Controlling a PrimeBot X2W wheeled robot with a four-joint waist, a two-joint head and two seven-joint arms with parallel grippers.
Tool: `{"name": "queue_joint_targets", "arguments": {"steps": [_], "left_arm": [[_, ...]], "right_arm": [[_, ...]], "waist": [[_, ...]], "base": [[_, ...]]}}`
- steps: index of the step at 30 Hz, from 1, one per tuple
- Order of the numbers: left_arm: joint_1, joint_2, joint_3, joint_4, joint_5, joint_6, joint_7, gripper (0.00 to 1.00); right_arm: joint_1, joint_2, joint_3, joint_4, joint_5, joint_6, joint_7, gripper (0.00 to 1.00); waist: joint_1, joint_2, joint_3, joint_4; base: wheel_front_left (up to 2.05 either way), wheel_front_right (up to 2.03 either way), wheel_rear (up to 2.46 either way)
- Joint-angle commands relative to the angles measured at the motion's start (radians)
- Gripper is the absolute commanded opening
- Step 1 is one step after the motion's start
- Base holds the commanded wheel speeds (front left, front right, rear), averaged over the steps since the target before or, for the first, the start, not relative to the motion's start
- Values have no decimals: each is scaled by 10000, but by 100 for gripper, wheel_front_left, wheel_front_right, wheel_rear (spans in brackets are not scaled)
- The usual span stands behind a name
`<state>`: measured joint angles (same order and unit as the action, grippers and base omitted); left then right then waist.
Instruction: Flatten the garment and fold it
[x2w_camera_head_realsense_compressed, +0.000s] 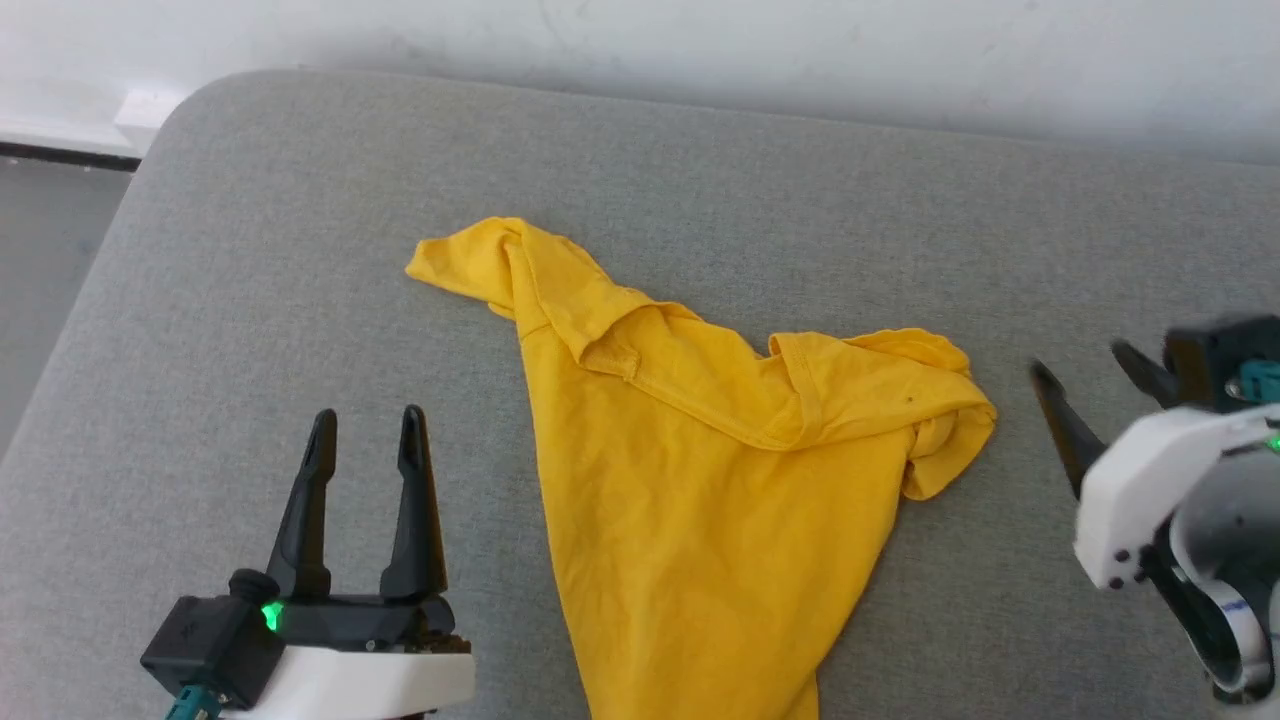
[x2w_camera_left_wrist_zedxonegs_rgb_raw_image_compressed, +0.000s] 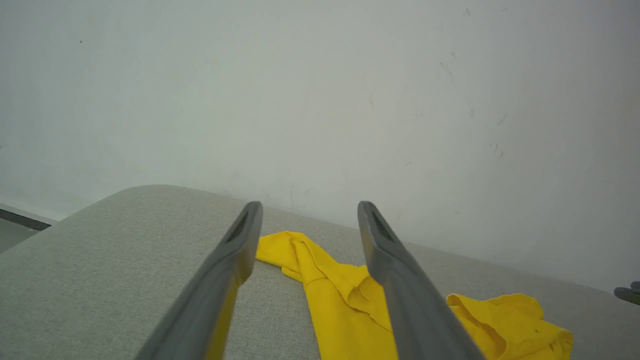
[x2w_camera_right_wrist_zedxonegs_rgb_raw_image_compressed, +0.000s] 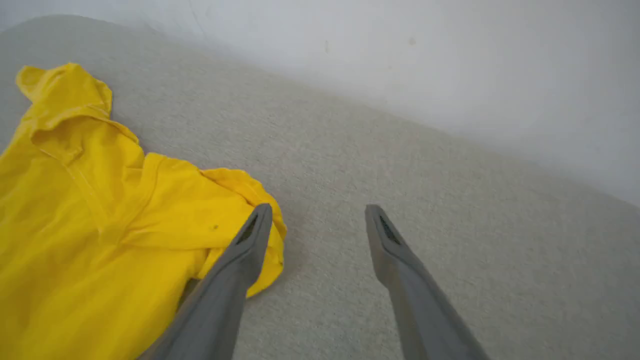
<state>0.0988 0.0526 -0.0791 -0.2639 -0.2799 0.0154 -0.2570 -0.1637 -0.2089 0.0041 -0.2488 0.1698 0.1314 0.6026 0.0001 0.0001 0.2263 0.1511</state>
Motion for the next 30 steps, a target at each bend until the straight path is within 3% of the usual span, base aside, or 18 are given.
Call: {"name": "queue_joint_targets", "arguments": {"steps": [1,5,14,15,16,17,23,30], "left_arm": [[-149,-23,-20,11,-39,35,-47,100],[-202,-23,-29,44,-71,37,-47,100],[-392,-24,-81,102,4,-69,-47,100],[-411,-24,-89,106,8,-79,-47,100],[-423,-24,-96,112,20,-86,-47,100],[-434,-24,-105,121,31,-94,-47,100],[-447,-24,-118,176,20,-65,-47,100],[-361,-24,-172,209,-86,47,-47,100]], "right_arm": [[270,30,-190,136,-160,-7,112,100],[815,373,-602,448,-263,-7,361,100],[801,641,-323,1676,-153,-7,77,100],[735,669,-310,1906,-149,-7,-2,93],[652,729,-363,2119,-135,-7,-131,27],[567,753,-400,2311,-153,-7,-271,0],[51,675,-630,2814,-254,-7,-1141,0],[-422,313,-1031,1804,-73,-7,-1286,0]], "waist": [[-1,-1,142,142],[-1,-1,280,280],[-1,-1,472,521],[-1,-1,490,544],[-1,-1,505,564],[-1,-1,519,583],[-1,-1,499,583],[-1,-1,272,428]], "base": [[0,0,0],[0,0,0],[0,0,0],[0,0,0],[0,0,0],[0,0,0],[0,0,0],[0,0,0]]}}
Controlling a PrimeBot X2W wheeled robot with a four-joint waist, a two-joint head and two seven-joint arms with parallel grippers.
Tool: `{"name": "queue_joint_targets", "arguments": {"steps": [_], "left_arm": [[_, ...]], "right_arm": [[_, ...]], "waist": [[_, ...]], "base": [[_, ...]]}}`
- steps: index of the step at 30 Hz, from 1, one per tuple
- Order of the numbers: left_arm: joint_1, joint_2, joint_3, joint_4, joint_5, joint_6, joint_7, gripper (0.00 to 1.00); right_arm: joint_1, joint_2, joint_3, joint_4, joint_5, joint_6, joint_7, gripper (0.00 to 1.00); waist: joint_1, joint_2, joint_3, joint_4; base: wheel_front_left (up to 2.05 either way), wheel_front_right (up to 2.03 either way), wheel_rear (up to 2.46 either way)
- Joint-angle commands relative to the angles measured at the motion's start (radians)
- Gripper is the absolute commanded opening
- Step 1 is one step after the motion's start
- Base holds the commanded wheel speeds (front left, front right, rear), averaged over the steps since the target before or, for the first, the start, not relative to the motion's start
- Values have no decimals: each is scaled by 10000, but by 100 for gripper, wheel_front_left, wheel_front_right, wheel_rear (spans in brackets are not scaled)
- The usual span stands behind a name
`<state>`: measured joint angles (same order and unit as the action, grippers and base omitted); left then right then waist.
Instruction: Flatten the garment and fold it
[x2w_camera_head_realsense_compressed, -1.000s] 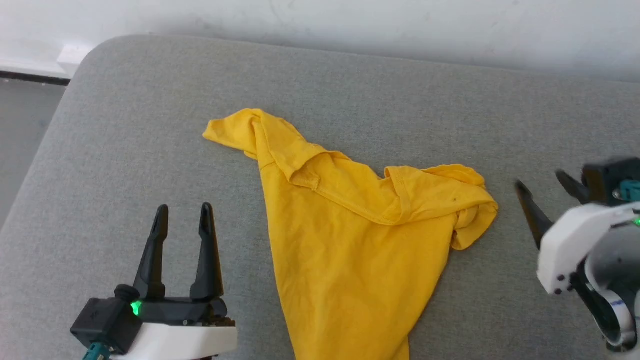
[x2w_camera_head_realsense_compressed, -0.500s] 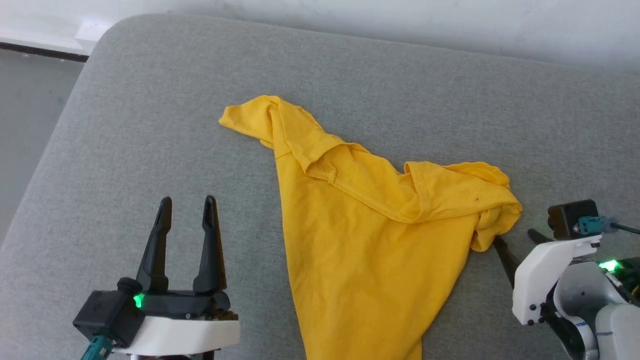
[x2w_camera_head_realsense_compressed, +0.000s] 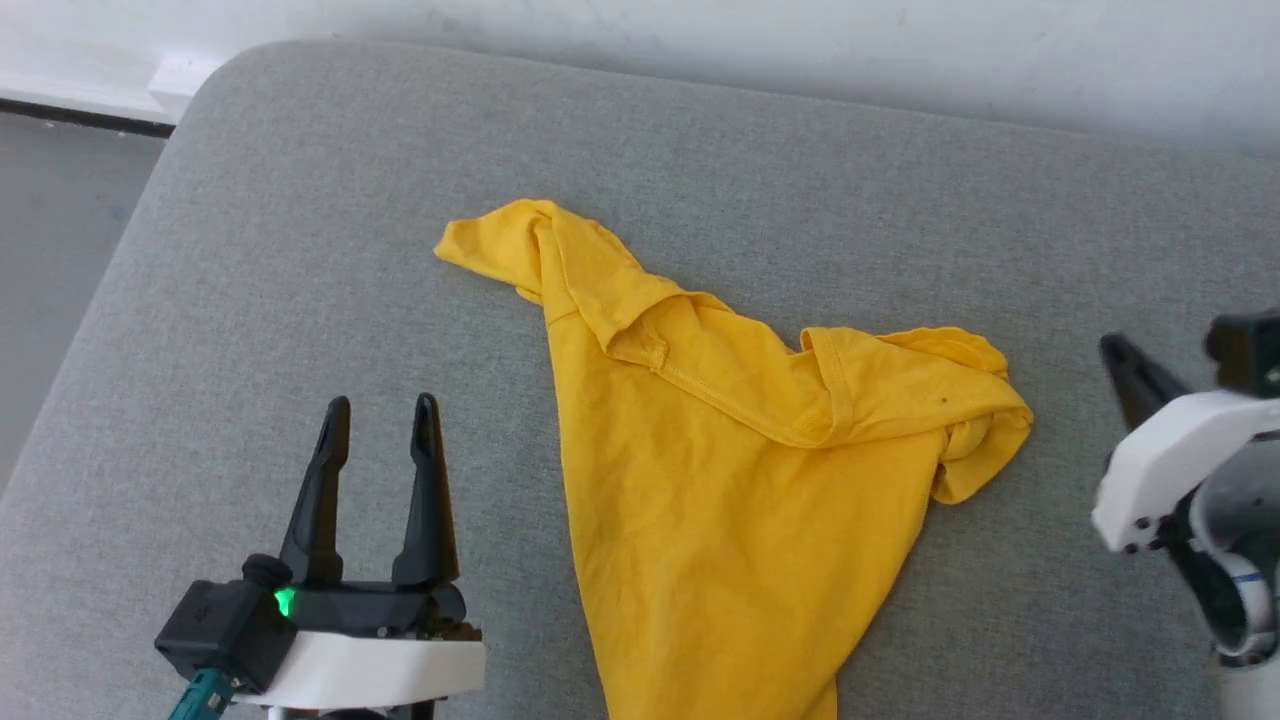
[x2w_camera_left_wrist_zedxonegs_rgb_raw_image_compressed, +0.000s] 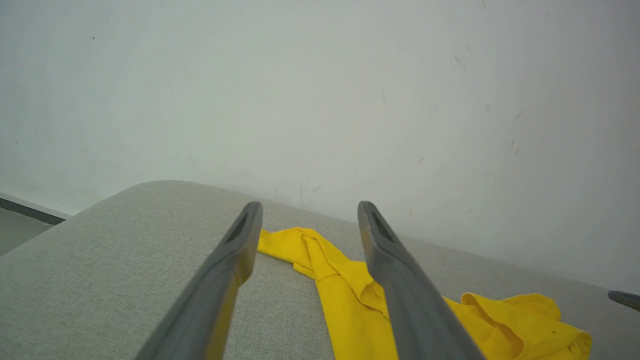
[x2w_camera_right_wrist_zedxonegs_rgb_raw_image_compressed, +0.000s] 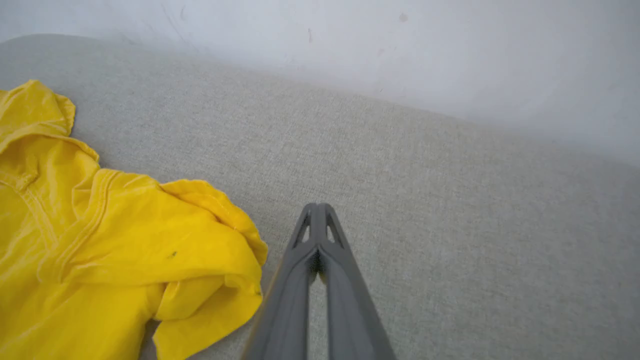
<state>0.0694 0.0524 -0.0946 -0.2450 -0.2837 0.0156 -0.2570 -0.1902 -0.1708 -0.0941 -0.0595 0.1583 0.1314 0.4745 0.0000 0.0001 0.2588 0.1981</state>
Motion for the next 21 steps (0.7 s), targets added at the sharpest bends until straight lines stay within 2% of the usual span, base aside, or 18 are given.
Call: {"name": "queue_joint_targets", "arguments": {"steps": [1,3,4,5,6,11,21], "left_arm": [[-65,-22,-40,23,-59,52,-47,100],[-72,-22,-83,26,-73,58,-47,100],[-78,-22,-97,19,-80,61,-47,100],[-86,-22,-107,9,-86,62,-47,100],[-95,-22,-114,-5,-91,65,-47,100],[-186,-22,-166,-54,-130,70,-47,100],[-405,-22,-140,-38,-107,2,-47,100]], "right_arm": [[-169,-139,-118,-285,45,-7,44,0],[-98,-184,-249,-616,49,-7,171,0],[-8,-160,-274,-738,53,-7,268,9],[124,-143,-229,-823,63,-7,392,77],[265,-93,-191,-873,94,-7,513,100],[939,206,-3,-720,290,-7,962,100],[856,479,225,-114,225,-7,519,100]], "waist": [[0,-1,-75,-43],[0,-1,-97,-31],[0,-1,-99,-19],[0,-1,-92,-4],[0,-1,-68,13],[0,-1,207,148],[0,-1,716,291]], "base": [[0,0,0],[0,0,0],[0,0,0],[0,0,0],[0,0,0],[0,0,0],[0,0,0]]}}
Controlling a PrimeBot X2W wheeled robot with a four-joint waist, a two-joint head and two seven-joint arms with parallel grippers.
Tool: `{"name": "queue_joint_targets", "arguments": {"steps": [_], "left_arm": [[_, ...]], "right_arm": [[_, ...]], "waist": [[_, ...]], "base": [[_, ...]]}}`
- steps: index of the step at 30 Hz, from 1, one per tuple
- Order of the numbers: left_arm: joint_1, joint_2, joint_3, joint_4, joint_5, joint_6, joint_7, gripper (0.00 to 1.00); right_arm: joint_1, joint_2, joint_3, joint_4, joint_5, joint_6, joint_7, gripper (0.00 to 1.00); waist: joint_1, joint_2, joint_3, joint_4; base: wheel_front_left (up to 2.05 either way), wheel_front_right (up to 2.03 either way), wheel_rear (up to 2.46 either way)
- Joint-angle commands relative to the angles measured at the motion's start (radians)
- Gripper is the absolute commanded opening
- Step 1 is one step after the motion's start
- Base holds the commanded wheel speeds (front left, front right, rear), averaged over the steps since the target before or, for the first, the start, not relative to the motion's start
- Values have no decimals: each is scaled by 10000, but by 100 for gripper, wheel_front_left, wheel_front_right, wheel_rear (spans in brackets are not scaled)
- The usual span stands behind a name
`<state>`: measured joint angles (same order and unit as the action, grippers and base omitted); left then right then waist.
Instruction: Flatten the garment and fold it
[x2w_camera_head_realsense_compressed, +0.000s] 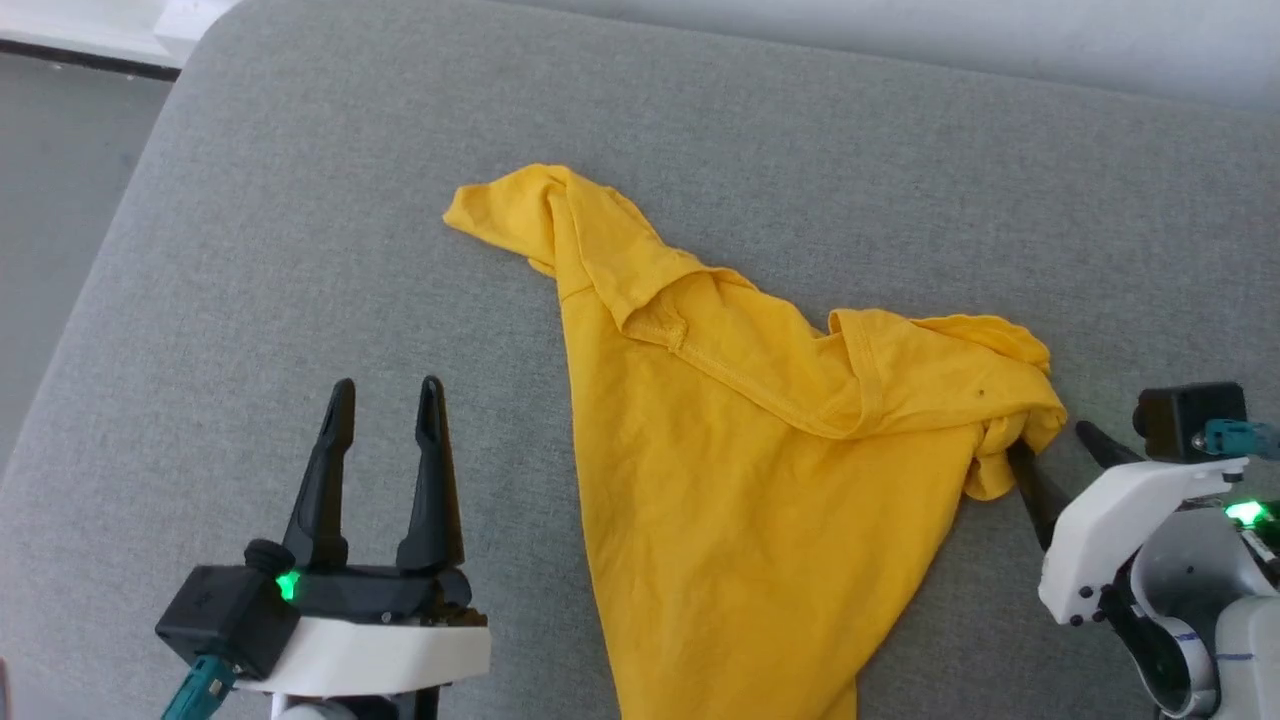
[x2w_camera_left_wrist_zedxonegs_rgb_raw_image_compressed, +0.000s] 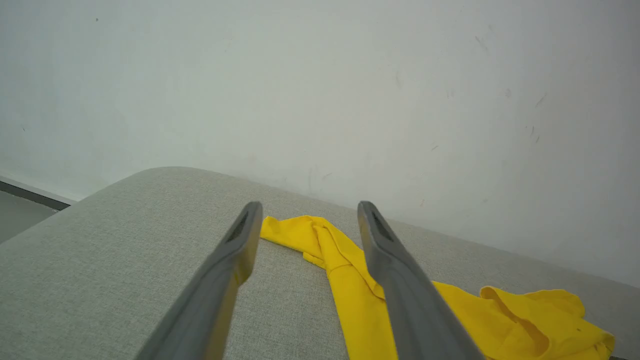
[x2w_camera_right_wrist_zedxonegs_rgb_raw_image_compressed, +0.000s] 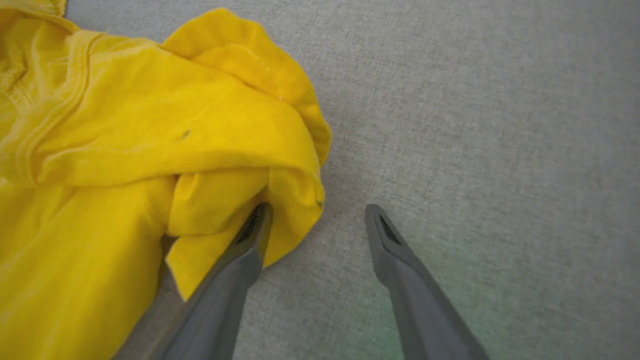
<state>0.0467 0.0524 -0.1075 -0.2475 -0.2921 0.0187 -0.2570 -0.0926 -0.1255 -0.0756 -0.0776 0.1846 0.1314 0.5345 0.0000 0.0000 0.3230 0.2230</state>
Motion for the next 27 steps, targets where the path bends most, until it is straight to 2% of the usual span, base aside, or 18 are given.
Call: {"name": "queue_joint_targets", "arguments": {"steps": [1,2,8,12,16,20,23,26,27], "left_arm": [[-199,-22,-21,-5,-20,-36,-47,100],[-220,-22,-33,4,-19,-40,-47,100],[-280,-22,-55,55,-50,-6,-47,100],[-242,-22,-37,104,-70,43,-47,100],[-196,-22,-37,111,-77,78,-47,100],[-200,-22,-119,141,-134,69,-47,100],[-282,-22,-281,184,-208,72,-47,100],[-349,-22,-410,230,-261,64,-47,100],[-379,-22,-458,262,-278,59,-47,100]], "right_arm": [[-186,43,60,181,-44,-7,-149,70],[-249,48,114,306,-33,-7,-205,0],[-722,25,185,869,-8,-7,-771,0],[-946,-263,231,609,71,-7,-738,0],[-1258,-923,-25,-581,470,-7,152,0],[-1716,-1885,-1138,-1640,249,-7,1429,0],[-1952,-2208,-2136,-1718,-77,-7,2387,0],[-2034,-2383,-2585,-1469,-362,-7,2721,0],[-2075,-2388,-2707,-1297,-489,-7,2796,9]], "waist": [[0,0,100,52],[0,0,124,64],[0,0,157,52],[0,0,68,-25],[0,0,-2,-124],[0,0,52,-116],[0,0,165,-20],[0,0,267,67],[0,0,311,97]], "base": [[0,0,0],[0,0,0],[0,0,0],[0,0,0],[0,0,0],[0,0,0],[0,0,0],[0,0,0],[0,0,0]]}}
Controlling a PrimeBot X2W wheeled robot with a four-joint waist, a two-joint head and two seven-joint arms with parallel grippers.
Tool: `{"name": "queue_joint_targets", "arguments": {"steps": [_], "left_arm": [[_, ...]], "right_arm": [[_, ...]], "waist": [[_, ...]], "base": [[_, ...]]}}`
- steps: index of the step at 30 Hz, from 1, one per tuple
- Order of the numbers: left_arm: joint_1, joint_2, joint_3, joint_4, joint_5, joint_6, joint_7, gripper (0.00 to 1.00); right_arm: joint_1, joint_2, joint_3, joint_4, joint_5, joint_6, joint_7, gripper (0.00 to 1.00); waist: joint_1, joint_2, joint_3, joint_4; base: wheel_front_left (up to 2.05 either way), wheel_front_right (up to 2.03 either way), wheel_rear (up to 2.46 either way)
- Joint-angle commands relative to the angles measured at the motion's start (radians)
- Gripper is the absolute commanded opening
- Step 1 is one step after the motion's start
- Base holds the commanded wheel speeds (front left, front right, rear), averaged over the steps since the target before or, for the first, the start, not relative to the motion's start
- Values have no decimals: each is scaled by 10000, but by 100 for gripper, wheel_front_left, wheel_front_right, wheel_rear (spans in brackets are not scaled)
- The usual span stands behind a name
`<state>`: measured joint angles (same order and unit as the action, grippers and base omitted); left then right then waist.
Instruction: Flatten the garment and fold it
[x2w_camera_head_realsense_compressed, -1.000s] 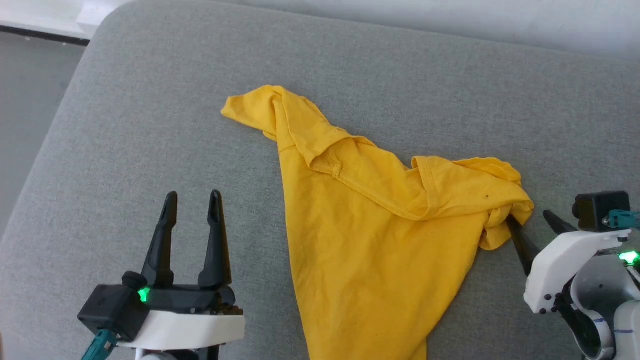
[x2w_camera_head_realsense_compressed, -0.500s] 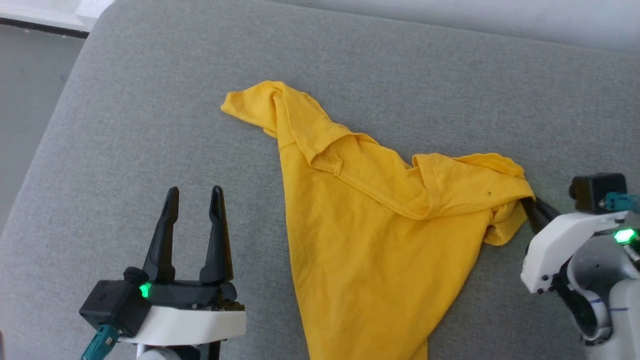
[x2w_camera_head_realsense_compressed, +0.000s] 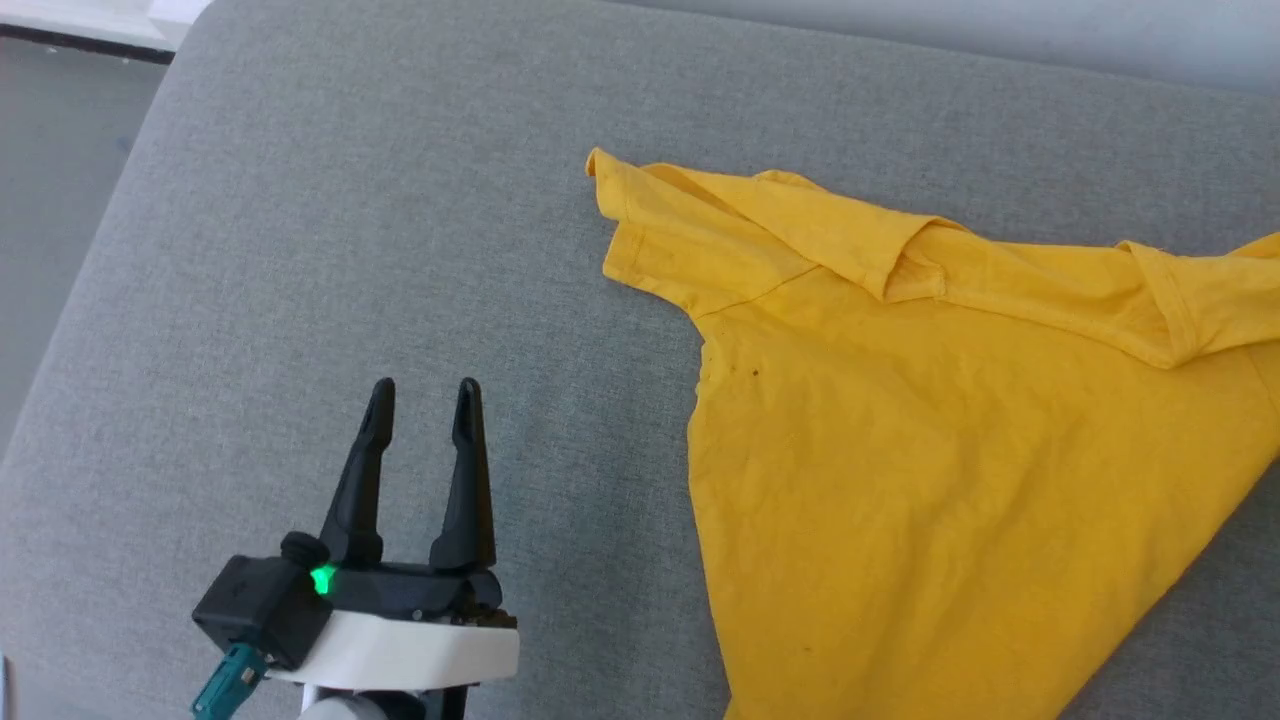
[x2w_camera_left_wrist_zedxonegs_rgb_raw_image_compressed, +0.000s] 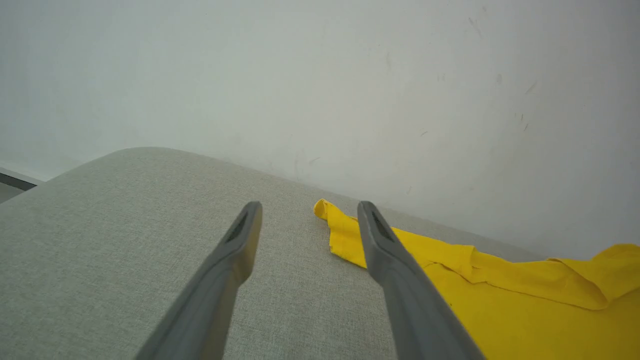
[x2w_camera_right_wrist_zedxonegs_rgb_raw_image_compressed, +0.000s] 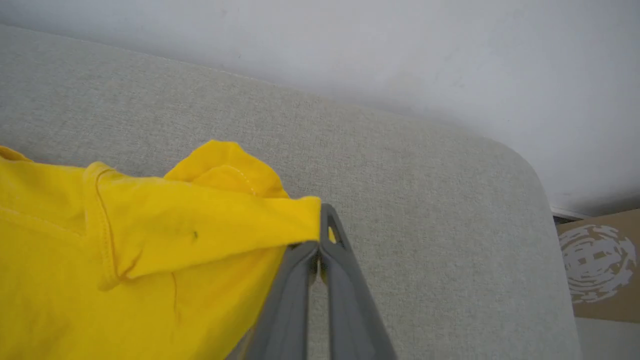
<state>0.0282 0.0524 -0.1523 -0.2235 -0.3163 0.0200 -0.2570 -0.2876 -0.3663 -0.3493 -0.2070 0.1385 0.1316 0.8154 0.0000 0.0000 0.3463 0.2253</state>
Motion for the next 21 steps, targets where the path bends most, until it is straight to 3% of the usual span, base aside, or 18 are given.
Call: {"name": "queue_joint_targets", "arguments": {"steps": [1,2,11,16,21], "left_arm": [[-220,-22,-42,52,-38,41,-47,100],[-246,-22,-61,69,-37,37,-47,100],[-402,-22,-9,260,199,-117,-47,100],[-217,-22,136,332,436,-228,-47,100],[132,-22,290,222,613,-251,-47,100]], "right_arm": [[-202,84,-37,150,-151,-9,-65,44],[-273,146,-62,307,-302,-9,-198,100],[-679,684,724,1245,-828,-9,-1582,100],[-385,1145,1088,650,-461,-9,-2595,100],[882,2313,1069,-565,-347,-9,-4244,100]], "waist": [[0,0,120,94],[0,0,166,108],[0,0,105,-175],[0,0,-551,-588],[0,0,-1197,-1011]], "base": [[0,0,0],[0,0,0],[0,0,0],[0,0,0],[0,0,0]]}}
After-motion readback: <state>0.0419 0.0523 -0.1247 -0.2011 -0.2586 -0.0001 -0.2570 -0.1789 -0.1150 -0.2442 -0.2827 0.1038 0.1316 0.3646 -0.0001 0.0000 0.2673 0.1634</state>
